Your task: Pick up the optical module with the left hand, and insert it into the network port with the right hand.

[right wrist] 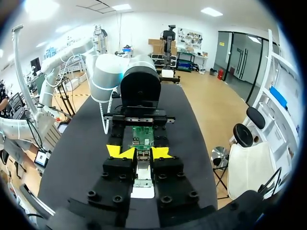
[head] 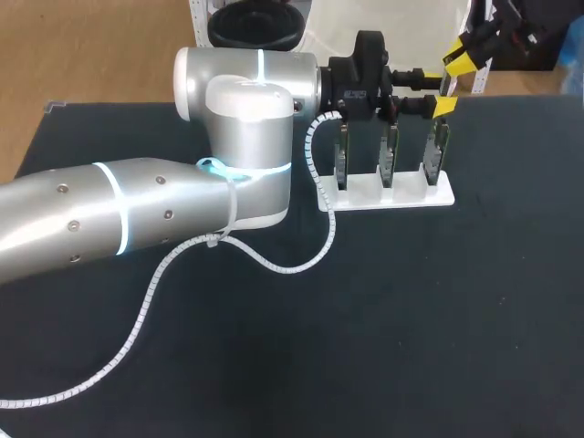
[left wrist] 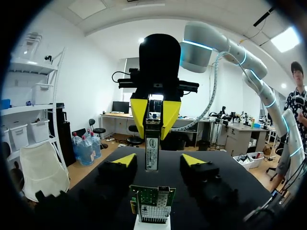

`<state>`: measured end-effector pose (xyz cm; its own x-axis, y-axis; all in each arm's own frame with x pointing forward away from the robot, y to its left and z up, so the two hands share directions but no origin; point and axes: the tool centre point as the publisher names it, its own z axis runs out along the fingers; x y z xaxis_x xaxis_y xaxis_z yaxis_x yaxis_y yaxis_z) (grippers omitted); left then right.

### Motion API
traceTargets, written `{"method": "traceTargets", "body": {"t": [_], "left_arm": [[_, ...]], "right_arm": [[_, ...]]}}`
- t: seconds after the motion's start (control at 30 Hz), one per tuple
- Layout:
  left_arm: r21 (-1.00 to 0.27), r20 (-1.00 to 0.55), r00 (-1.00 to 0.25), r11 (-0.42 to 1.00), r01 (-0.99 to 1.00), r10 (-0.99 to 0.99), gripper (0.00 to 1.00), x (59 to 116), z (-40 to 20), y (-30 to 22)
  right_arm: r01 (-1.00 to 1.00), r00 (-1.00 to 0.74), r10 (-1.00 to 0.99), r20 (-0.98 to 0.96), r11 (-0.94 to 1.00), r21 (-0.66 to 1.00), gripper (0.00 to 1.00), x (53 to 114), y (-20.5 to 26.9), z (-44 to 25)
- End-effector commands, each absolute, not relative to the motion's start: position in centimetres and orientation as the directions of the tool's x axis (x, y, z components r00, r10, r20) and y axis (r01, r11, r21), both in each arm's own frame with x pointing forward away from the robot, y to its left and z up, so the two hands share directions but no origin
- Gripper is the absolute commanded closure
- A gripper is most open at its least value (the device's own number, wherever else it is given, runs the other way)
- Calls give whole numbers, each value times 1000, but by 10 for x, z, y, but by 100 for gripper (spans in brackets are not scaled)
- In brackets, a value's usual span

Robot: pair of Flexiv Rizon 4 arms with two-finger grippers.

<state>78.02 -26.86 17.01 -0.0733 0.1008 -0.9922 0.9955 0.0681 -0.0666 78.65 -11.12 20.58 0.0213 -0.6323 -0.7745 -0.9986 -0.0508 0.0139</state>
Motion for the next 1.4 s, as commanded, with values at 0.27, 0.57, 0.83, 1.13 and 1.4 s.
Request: {"method": "traceTargets", "body": {"t": [0.27, 0.57, 0.83, 1.13, 1.4], "left_arm": [[-73, -986, -83, 71, 995, 146, 0, 779, 172, -267], [-62, -966, -85, 97, 993, 244, 0, 776, 175, -253], [-63, -922, -80, 58, 996, 378, 0, 772, 168, -243], [-122, -885, -136, 61, 991, 444, 0, 774, 157, -238], [-137, -870, -152, 67, 988, 469, 0, 772, 144, -236]], "right_arm": [[-999, 23, -628, -778, -48, 9, 100, 785, -111, 206], [-999, 23, -628, -778, -46, 8, 100, 785, -112, 206], [-999, 28, -626, -779, -48, 3, 100, 785, -111, 206], [-999, 28, -628, -777, -51, 5, 100, 786, -109, 204], [-999, 31, -623, -782, -50, 0, 100, 785, -109, 204]]}}
